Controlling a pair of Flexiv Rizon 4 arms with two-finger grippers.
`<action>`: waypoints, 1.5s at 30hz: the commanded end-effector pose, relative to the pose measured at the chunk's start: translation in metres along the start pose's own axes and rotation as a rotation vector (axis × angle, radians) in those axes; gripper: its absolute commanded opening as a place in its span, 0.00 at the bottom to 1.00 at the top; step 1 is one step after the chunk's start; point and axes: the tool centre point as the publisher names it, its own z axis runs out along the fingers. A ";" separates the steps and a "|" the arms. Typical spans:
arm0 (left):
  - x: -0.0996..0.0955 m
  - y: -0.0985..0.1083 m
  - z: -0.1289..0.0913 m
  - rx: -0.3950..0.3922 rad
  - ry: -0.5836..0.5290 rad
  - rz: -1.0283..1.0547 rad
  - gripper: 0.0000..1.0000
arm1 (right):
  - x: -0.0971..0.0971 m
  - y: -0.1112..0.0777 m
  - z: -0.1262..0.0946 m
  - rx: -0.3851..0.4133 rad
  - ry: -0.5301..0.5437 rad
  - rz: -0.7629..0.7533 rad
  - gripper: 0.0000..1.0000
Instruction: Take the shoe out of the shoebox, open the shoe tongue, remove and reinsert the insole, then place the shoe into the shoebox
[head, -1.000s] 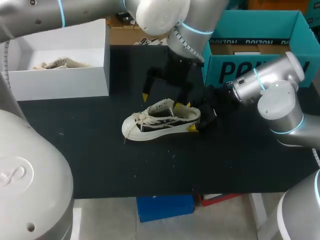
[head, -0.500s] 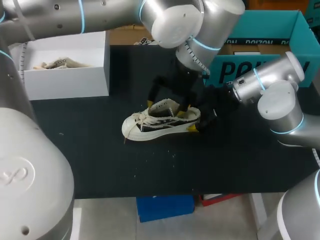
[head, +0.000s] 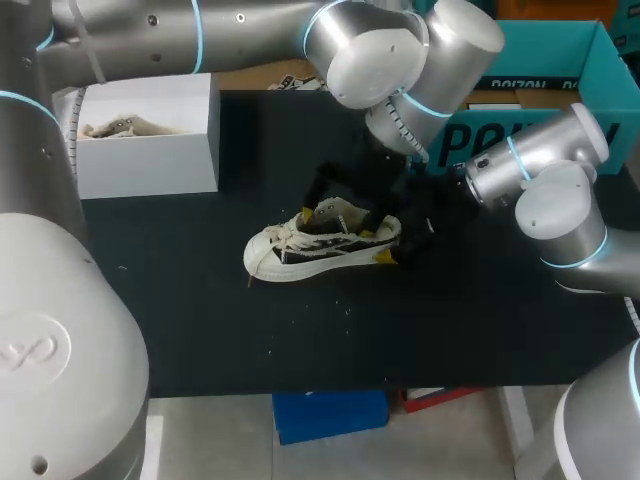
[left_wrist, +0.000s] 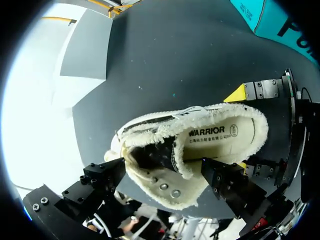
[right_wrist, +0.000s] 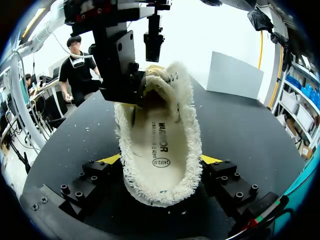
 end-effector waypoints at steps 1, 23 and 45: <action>0.002 -0.002 0.004 -0.011 -0.011 -0.002 0.81 | -0.002 -0.003 0.002 0.002 0.000 0.001 0.00; -0.022 0.002 0.008 -0.005 -0.075 -0.046 0.00 | -0.002 -0.003 0.002 0.002 0.000 0.001 0.00; -0.062 0.021 -0.013 0.081 -0.005 -0.095 0.00 | -0.002 -0.003 0.002 0.002 0.000 0.001 0.00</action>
